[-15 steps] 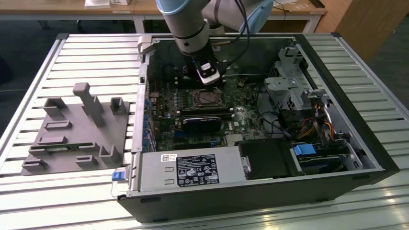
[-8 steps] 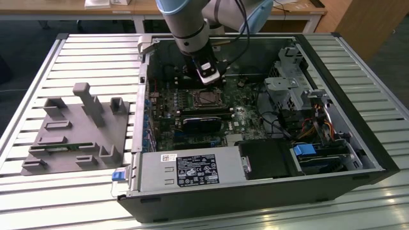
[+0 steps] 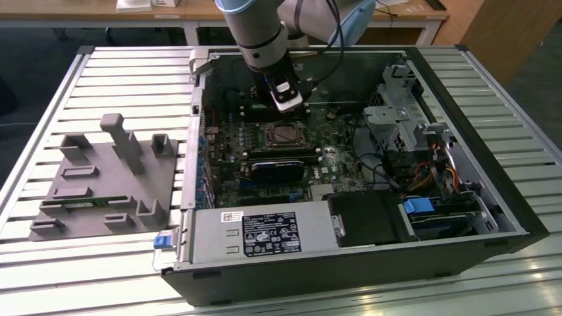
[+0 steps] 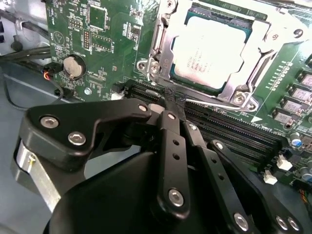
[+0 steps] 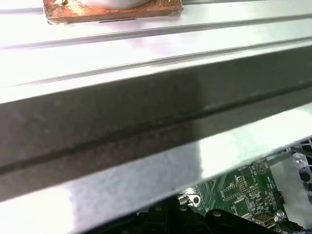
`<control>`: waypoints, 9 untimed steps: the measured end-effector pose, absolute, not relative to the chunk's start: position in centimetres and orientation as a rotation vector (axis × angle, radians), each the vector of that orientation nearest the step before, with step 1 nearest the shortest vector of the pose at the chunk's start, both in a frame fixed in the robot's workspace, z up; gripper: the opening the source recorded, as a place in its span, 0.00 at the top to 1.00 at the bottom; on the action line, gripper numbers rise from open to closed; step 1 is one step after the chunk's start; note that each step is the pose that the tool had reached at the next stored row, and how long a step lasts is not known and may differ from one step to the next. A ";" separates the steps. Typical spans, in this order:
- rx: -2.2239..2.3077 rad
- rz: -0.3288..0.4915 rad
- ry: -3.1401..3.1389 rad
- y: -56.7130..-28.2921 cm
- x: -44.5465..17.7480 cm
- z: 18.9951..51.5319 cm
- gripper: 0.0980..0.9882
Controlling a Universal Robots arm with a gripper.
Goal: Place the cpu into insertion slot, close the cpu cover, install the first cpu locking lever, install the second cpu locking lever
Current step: 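Install the first cpu locking lever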
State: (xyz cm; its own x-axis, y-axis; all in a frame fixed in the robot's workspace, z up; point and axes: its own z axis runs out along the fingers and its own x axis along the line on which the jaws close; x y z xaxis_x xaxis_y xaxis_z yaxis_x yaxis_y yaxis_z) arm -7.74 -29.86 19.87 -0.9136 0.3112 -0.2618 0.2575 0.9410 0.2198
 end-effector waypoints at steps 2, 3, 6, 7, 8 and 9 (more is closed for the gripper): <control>0.421 0.265 2.801 -29.9 -7.8 19.9 1.00; 0.421 0.267 2.801 -29.9 -7.8 19.9 1.00; 0.423 0.280 2.801 -29.9 -7.8 19.9 1.00; 0.424 0.285 2.801 -29.9 -7.8 19.9 1.00; 0.424 0.289 2.801 -29.9 -7.8 19.9 1.00; 0.425 0.290 2.801 -29.9 -7.8 19.9 1.00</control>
State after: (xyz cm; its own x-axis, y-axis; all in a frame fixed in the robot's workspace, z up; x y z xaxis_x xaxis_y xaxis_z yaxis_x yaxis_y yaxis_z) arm -7.83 -29.86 19.87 -0.9136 0.3165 -0.2552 0.2576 0.9362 0.2390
